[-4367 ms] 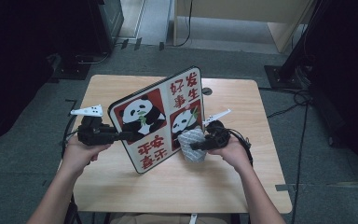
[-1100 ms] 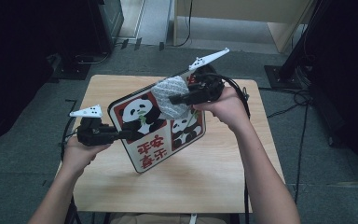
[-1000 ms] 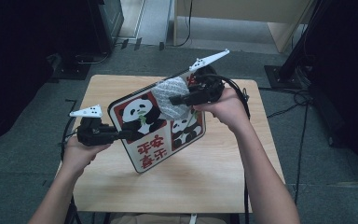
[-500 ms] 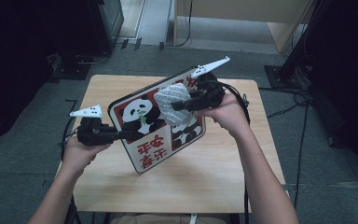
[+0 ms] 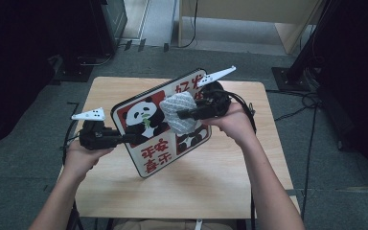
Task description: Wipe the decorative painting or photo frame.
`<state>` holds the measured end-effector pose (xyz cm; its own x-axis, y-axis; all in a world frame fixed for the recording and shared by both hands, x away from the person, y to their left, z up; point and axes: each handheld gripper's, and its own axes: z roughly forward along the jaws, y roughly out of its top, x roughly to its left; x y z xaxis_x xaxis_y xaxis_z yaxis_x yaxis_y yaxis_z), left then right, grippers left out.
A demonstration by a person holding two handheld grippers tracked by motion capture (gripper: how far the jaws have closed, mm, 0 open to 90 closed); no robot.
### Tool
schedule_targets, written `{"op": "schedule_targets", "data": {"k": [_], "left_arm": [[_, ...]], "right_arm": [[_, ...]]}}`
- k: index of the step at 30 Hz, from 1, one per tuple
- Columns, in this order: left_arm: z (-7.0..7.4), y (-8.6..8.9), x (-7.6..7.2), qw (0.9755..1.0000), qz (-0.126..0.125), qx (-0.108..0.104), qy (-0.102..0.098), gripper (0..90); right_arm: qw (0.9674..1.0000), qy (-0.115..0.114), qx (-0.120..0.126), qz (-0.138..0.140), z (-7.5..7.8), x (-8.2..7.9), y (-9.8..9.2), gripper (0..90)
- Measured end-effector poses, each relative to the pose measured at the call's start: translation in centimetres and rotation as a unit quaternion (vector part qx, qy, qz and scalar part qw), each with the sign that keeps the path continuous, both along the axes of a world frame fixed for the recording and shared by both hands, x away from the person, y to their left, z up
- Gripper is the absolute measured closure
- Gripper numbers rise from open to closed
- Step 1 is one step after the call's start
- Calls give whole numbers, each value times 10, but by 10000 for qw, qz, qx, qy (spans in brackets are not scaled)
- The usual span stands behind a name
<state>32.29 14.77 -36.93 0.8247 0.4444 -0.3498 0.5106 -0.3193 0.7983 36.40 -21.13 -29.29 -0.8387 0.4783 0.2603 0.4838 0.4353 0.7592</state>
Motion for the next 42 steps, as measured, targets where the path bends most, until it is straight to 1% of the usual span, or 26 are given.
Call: {"op": "schedule_targets", "data": {"k": [15,20,28,37,42], "left_arm": [[0,0,0,10000,-18,-13,30,769],[0,0,0,10000,-18,-10,25,769],[0,0,0,10000,-15,-16,32,768],[0,0,0,10000,-5,-26,47,769],[0,0,0,10000,-9,-17,33,769]], "right_arm": [[10000,76,-6,-6,-20,-5,-2,580],[9999,156,20,-20,-27,-7,-4,579],[9999,153,45,-17,-37,-8,-6,578],[9997,216,61,-20,-50,-11,-7,577],[9997,260,31,-20,-57,-12,-7,577]]}}
